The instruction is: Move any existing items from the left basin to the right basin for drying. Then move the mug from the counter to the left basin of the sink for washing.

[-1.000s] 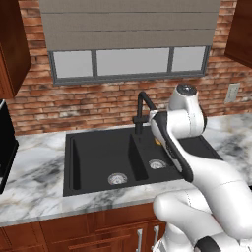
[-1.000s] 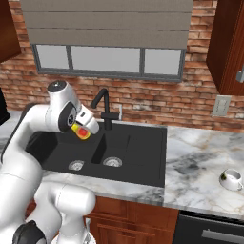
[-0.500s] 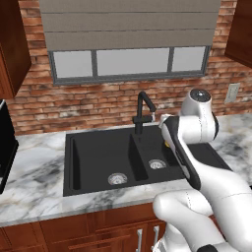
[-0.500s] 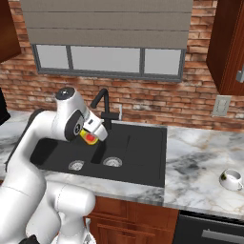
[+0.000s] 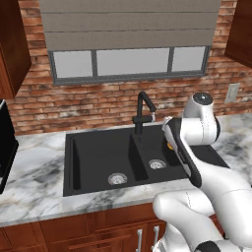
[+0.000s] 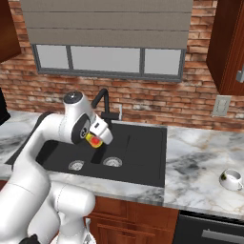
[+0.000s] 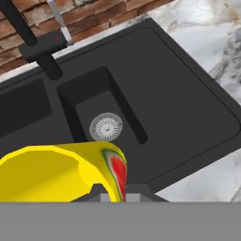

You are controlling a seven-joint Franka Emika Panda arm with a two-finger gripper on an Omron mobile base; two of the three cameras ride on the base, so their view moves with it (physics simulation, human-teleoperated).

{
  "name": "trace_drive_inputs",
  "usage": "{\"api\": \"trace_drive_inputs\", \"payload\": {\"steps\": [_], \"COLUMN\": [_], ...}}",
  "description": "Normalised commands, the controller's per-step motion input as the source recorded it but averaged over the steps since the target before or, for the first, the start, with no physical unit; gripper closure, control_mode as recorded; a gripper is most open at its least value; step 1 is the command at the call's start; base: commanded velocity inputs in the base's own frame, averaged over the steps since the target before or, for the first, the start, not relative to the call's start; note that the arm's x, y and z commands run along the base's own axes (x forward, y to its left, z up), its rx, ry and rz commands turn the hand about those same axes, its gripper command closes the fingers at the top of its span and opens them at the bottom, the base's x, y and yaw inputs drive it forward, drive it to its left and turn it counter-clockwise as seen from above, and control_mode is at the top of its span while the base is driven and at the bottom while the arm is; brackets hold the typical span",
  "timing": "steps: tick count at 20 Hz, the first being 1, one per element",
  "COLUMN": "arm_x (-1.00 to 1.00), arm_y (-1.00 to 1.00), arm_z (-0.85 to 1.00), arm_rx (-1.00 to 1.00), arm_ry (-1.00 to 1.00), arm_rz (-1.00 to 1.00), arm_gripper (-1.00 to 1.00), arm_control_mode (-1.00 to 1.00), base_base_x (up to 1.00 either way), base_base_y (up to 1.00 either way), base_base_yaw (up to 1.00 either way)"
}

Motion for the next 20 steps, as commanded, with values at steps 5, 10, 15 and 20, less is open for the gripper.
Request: {"api": "trace_drive_inputs", "payload": {"steps": [5,10,15,20], "arm_x": [0.19,0.18,0.18,0.11], "arm_y": [-0.06,0.00,0.00,-0.02], "arm_z": [-0.17,-0.21,-0.23,-0.29], "arm_rx": [0.02,0.02,0.01,0.01], "arm_ry": [0.05,0.11,0.12,0.09], "arm_rz": [0.00,0.00,0.00,0.01], "arm_gripper": [1.00,1.00,1.00,1.00], "arm_control_mode": [-1.00,-1.00,-1.00,-1.00], "base_base_x": [0.00,0.00,0.00,0.00], "base_base_y": [0.00,0.00,0.00,0.00], "base_base_yaw": [0.00,0.00,0.00,0.00]}}
